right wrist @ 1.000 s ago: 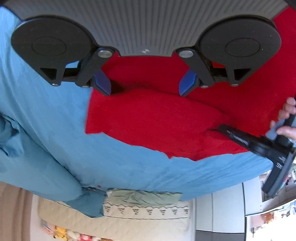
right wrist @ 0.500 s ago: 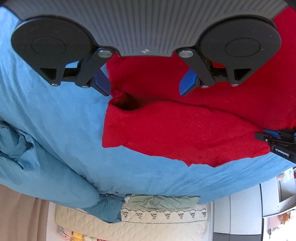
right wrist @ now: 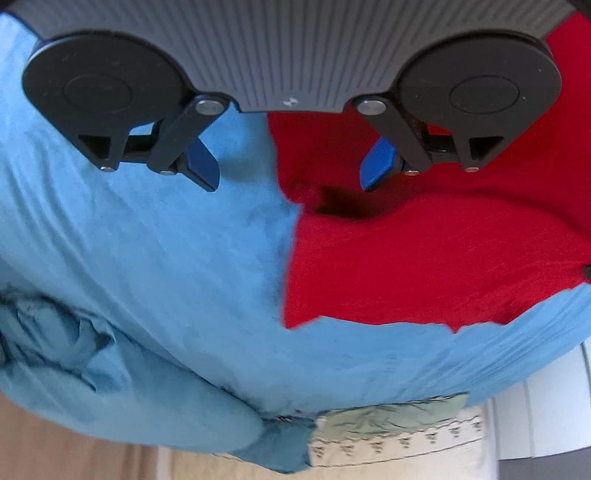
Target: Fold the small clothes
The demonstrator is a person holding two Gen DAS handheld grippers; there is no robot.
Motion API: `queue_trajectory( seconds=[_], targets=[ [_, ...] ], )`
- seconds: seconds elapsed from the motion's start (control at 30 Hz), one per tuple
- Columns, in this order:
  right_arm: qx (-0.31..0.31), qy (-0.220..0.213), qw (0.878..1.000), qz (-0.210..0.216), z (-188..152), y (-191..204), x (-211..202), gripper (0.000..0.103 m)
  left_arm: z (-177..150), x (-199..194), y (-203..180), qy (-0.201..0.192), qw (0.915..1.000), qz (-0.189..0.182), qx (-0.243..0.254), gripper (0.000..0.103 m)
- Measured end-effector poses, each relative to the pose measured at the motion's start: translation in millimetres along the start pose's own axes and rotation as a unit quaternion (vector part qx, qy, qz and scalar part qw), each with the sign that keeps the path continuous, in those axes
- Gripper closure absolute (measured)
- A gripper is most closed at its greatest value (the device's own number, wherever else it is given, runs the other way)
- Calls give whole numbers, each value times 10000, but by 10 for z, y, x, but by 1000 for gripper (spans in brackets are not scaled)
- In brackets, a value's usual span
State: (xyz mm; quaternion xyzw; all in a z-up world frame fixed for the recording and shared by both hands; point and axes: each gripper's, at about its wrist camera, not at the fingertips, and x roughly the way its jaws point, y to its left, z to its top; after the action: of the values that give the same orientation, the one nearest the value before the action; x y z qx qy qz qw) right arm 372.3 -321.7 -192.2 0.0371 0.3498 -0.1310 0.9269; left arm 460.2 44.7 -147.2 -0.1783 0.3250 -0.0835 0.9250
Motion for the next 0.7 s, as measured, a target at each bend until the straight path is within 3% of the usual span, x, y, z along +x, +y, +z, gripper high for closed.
queue_trajectory(
  seconds=[0.1,0.23,0.47,0.57,0.7],
  targets=[
    [-12,14,10000,-50,97,28,125,4,60,-156,83,-289,9995,118,61,99],
    [116,35,9996,-250,132,-42,172,4,-91,-291,289,-336,9991,246,-1,99],
    [-154,97,9995,-258,41,-225,92,3,-462,-258,542,165,9990,399,-149,97],
    [-363,168,9988,-267,37,-247,35,3,-496,-406,587,124,9988,446,-139,91],
    [-595,146,9979,-215,24,-263,-146,2,-472,-684,729,150,9960,872,-147,81]
  ],
)
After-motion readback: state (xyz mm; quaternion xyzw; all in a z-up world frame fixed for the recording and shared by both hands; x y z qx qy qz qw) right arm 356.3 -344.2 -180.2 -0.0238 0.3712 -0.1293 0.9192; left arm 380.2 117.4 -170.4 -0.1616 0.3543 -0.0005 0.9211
